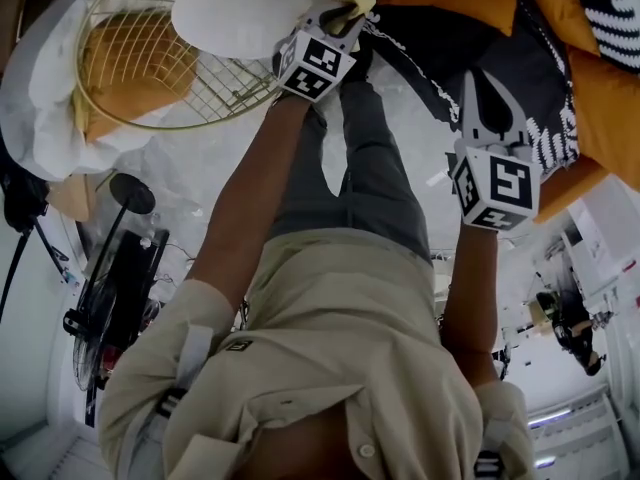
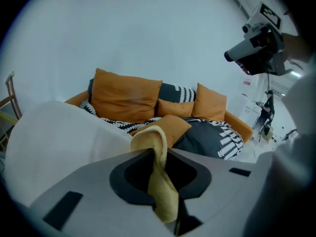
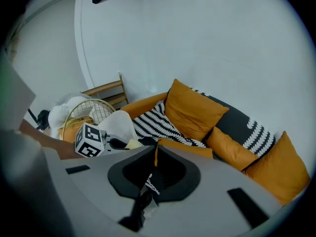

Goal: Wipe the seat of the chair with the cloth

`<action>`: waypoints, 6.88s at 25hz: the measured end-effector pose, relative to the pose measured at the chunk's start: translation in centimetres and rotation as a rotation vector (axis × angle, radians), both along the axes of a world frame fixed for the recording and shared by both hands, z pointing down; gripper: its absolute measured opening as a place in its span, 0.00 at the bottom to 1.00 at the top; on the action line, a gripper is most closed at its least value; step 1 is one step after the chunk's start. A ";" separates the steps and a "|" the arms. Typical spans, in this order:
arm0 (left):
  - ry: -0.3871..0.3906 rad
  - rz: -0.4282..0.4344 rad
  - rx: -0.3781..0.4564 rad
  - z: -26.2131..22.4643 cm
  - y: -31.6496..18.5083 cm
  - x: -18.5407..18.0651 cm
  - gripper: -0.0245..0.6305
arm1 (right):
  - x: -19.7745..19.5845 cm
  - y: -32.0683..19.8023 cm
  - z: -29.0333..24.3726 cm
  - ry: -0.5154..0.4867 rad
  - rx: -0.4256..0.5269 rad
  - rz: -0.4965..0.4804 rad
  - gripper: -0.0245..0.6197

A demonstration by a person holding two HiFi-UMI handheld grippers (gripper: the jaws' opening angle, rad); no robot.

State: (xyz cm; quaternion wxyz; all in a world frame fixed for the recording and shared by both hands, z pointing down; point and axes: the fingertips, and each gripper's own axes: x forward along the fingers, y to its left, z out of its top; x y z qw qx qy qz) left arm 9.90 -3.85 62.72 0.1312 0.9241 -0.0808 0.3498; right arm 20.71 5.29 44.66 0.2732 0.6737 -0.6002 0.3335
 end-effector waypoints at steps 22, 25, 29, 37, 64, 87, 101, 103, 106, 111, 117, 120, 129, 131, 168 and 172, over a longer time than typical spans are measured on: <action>-0.066 -0.495 0.377 -10.4 -24.1 -18.9 0.16 | -0.2 -0.7 0.3 -0.016 0.006 -0.021 0.08; -0.067 -0.447 0.304 -7.5 -21.0 -16.8 0.16 | -0.4 -0.7 0.3 -0.015 0.003 -0.024 0.08; -0.079 -0.299 0.169 -1.8 -14.0 -12.1 0.16 | -0.7 -0.3 0.8 -0.017 -0.005 -0.022 0.08; -0.049 -0.074 -0.048 2.9 0.0 -4.4 0.16 | -0.8 0.1 0.9 -0.014 -0.005 -0.008 0.08; -0.140 -0.376 0.245 -2.6 -17.8 -18.0 0.16 | -0.5 0.5 0.5 -0.010 0.003 0.002 0.08; -0.130 -0.189 0.139 1.4 -11.2 -13.6 0.16 | -0.7 0.2 0.6 -0.012 0.008 0.010 0.08; -0.146 -0.326 0.297 -3.9 -20.3 -19.8 0.15 | -0.3 0.2 1.0 -0.009 0.001 0.020 0.08; -0.142 -0.281 0.227 -1.4 -17.1 -17.6 0.15 | -0.3 0.4 1.3 -0.009 -0.008 0.021 0.08; -0.142 -0.165 0.118 2.4 -10.4 -13.7 0.15 | -0.6 0.4 1.7 -0.013 -0.017 0.015 0.08; -0.128 -0.043 -0.070 6.2 0.1 -8.6 0.15 | -0.7 0.2 1.9 -0.012 -0.023 0.012 0.08; -0.119 -0.010 -0.117 6.9 3.0 -7.9 0.15 | -1.0 -0.2 2.2 -0.012 -0.026 0.004 0.08; -0.120 -0.011 -0.076 6.3 1.0 -8.9 0.15 | -1.1 -0.4 2.1 -0.013 -0.023 -0.001 0.08; -0.161 -0.375 0.233 -1.6 -20.1 -22.1 0.15 | -0.8 0.0 2.1 -0.009 -0.025 0.002 0.08; -0.153 -0.417 0.273 -3.4 -22.6 -23.8 0.15 | -0.8 0.1 2.2 -0.011 -0.027 0.003 0.08; -0.209 -0.410 0.245 -1.5 -22.2 -27.9 0.15 | -1.5 0.6 2.9 -0.017 -0.036 -0.001 0.08; -0.270 -0.379 0.236 -0.3 -20.7 -28.4 0.15 | -1.4 0.6 3.0 -0.015 -0.039 -0.001 0.08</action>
